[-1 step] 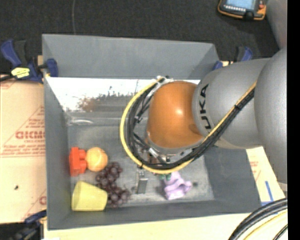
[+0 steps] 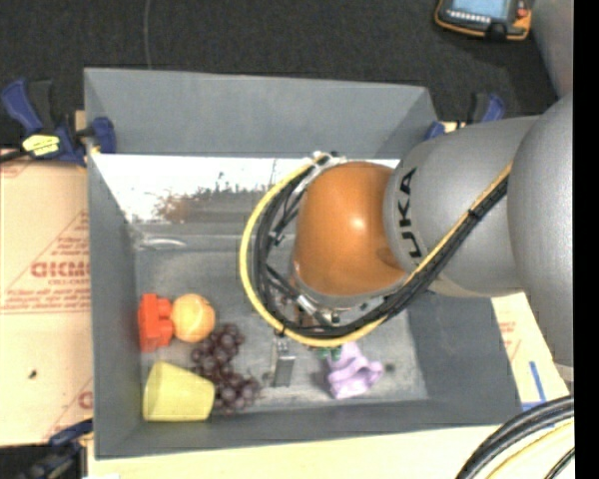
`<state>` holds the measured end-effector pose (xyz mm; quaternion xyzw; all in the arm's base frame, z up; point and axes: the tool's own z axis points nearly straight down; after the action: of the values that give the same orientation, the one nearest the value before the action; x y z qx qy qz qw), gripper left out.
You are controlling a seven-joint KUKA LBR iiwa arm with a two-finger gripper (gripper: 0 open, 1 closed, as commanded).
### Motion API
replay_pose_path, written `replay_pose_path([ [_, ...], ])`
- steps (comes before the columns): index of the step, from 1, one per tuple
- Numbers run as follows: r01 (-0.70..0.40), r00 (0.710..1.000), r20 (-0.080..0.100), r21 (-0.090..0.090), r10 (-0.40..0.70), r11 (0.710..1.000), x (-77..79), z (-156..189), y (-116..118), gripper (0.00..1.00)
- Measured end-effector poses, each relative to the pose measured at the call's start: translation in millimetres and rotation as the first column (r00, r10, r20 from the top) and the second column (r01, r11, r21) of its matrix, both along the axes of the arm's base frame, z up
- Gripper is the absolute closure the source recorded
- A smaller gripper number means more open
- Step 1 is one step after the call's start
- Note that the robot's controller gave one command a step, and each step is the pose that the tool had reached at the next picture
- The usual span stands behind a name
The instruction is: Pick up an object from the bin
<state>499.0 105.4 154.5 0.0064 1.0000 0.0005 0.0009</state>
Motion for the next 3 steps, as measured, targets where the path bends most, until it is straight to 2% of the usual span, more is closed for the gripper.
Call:
replay_pose_path([
  [1,-0.021,1.0,0.001,0.001,0.021,1.0,-5.0,-49.4,27.0,0.0],
  [2,0.009,1.0,0.005,0.0,-0.009,1.0,14.3,-52.4,47.2,0.0],
  [3,-0.034,0.999,0.001,-0.001,0.034,0.999,1.1,-45.8,30.0,0.0],
])
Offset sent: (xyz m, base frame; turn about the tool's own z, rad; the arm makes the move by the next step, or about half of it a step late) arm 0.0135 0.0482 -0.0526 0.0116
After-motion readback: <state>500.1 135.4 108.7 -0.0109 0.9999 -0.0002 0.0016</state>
